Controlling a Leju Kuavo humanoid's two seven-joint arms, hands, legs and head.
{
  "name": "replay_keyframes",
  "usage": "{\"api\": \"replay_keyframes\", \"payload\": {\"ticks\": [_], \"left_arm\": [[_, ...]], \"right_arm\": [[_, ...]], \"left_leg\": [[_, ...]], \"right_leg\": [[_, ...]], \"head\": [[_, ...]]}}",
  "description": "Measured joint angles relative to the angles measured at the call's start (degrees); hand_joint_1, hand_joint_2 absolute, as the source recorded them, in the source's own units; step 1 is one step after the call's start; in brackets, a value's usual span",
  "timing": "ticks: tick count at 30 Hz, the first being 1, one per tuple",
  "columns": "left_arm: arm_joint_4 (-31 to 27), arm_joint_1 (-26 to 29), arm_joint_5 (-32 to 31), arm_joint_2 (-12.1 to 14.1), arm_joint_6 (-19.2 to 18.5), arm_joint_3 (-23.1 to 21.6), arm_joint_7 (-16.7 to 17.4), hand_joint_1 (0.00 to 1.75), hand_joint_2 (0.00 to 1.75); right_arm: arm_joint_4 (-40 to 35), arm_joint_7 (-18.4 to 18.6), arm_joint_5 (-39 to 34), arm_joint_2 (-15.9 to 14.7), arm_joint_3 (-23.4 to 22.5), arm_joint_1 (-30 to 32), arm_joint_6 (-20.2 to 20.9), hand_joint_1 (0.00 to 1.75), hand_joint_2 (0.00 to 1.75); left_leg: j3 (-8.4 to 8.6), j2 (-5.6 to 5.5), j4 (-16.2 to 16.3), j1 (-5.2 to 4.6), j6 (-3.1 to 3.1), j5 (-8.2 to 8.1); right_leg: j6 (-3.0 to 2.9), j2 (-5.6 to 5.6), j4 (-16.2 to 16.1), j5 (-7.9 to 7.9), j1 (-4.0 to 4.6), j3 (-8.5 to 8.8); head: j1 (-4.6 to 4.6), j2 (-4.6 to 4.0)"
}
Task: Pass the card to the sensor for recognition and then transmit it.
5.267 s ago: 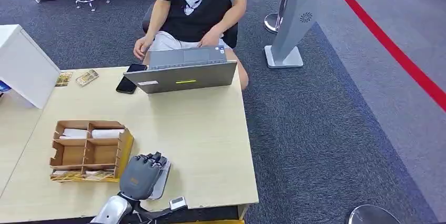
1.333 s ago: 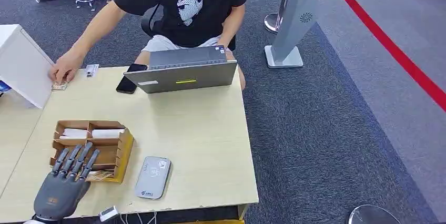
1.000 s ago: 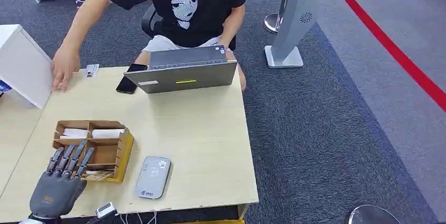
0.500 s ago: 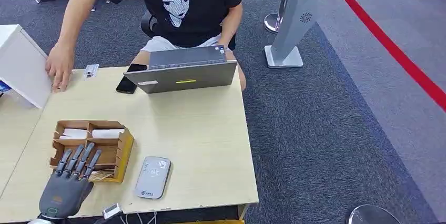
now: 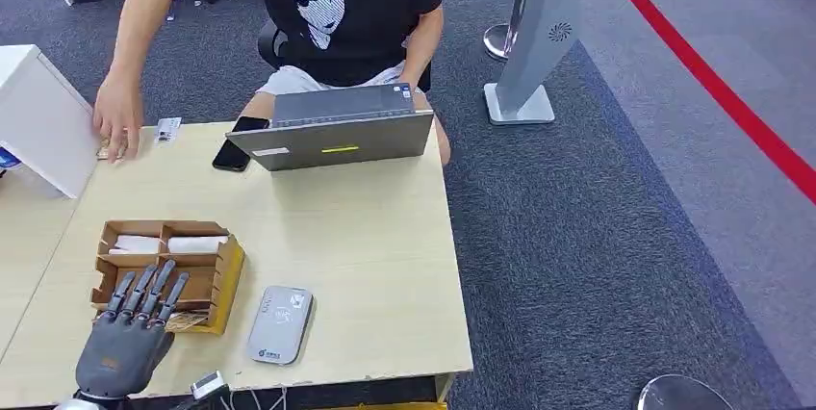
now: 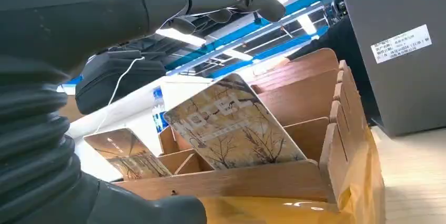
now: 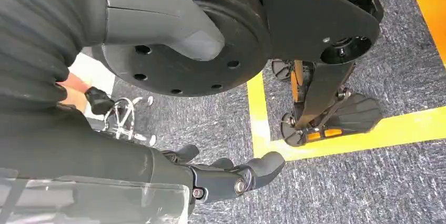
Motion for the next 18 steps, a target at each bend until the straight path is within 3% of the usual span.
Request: {"api": "replay_keyframes", "payload": {"ticks": [18], "left_arm": [[0.7,-0.6,0.0,-1.1,0.5,-0.3,-0.5,0.0,1.75]], "right_arm": [[0.0,0.0,0.7,0.0,-0.3,0.0,0.0,0.0,1.75]], "left_leg": [[0.0,0.0,0.0,0.0,0.0,0.0]], "right_leg": [[0.0,0.0,0.0,0.0,0.0,0.0]], "head": [[0.0,0.0]]}}
